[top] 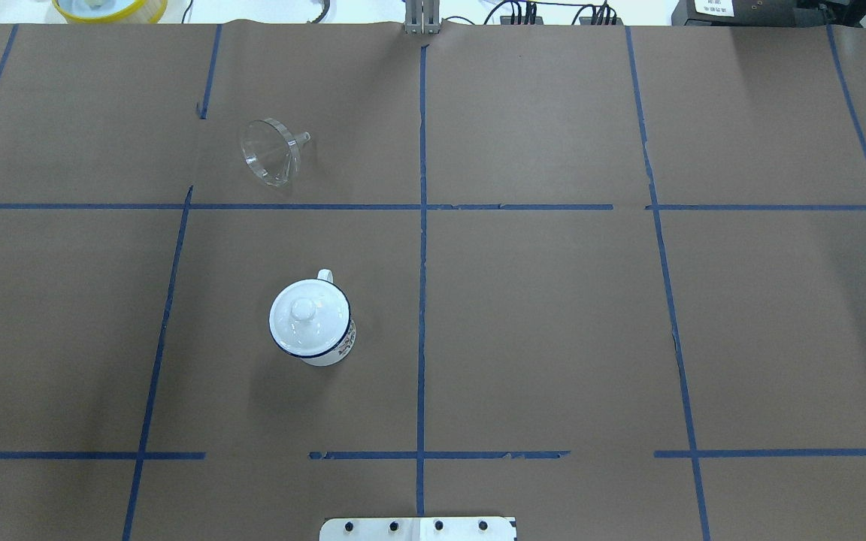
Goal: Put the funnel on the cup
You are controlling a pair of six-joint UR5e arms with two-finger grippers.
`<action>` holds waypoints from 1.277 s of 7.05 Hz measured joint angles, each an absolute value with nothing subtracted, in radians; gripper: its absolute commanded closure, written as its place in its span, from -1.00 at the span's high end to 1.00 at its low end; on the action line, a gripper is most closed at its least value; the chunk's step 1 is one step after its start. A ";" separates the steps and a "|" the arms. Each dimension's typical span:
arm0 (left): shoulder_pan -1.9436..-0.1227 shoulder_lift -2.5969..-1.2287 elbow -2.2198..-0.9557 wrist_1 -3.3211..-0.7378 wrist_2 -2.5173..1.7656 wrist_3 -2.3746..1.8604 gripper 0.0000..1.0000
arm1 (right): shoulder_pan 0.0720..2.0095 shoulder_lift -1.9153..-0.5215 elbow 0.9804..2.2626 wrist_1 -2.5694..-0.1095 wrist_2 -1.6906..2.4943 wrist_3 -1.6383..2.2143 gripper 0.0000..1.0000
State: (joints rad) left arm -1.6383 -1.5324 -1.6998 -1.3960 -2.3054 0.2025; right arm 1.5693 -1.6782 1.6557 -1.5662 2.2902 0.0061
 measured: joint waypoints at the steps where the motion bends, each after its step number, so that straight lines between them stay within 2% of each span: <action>1: -1.639 -1.530 -1.697 -1.402 -2.306 0.206 1.00 | 1.569 -1.678 1.655 -1.566 2.290 0.006 1.00; 6: -1.642 -1.530 -1.704 -1.426 -2.308 0.211 1.00 | 1.569 -1.678 1.656 -1.566 2.290 0.006 1.00; 9: -1.645 -1.500 -1.709 -1.568 -2.310 0.210 1.00 | 1.569 -1.678 1.655 -1.566 2.290 0.006 1.00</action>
